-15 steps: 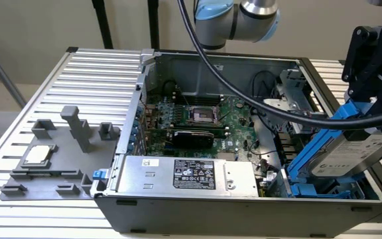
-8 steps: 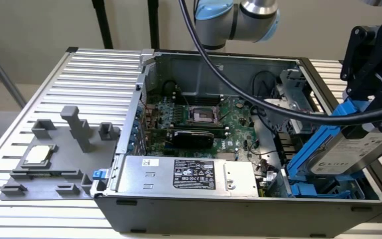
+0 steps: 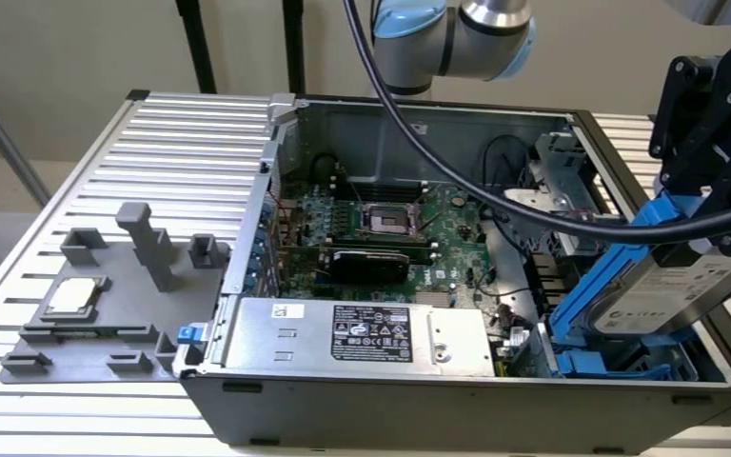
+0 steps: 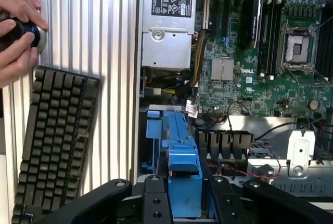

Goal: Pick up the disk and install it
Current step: 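Pick up the disk, then insert the disk into the insertion slot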

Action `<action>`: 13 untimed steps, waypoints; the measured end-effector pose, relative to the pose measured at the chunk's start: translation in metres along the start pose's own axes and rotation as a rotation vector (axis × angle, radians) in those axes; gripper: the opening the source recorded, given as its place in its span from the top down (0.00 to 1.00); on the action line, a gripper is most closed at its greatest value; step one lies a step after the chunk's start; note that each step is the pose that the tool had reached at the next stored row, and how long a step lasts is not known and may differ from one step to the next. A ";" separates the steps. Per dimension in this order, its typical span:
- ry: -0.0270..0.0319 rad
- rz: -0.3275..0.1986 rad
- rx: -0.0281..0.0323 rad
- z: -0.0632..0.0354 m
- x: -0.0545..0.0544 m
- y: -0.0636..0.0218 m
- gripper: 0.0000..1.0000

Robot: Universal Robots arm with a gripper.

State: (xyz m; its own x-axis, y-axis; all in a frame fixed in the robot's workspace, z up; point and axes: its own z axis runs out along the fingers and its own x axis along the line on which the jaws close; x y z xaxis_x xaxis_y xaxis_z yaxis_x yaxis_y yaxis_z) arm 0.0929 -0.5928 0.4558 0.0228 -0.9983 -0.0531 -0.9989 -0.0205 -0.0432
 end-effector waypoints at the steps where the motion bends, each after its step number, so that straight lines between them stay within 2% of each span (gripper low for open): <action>1: -0.0002 0.001 0.0015 0.0008 0.000 -0.0001 0.67; 5: 0.0001 0.004 0.0074 0.0028 0.000 -0.0002 0.67; 13: 0.0002 0.007 0.0083 0.0045 0.000 -0.0001 0.67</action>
State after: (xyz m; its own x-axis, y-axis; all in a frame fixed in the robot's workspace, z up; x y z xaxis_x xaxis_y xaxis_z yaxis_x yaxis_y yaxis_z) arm 0.0933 -0.5922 0.4514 0.0155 -0.9985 -0.0532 -0.9986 -0.0127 -0.0510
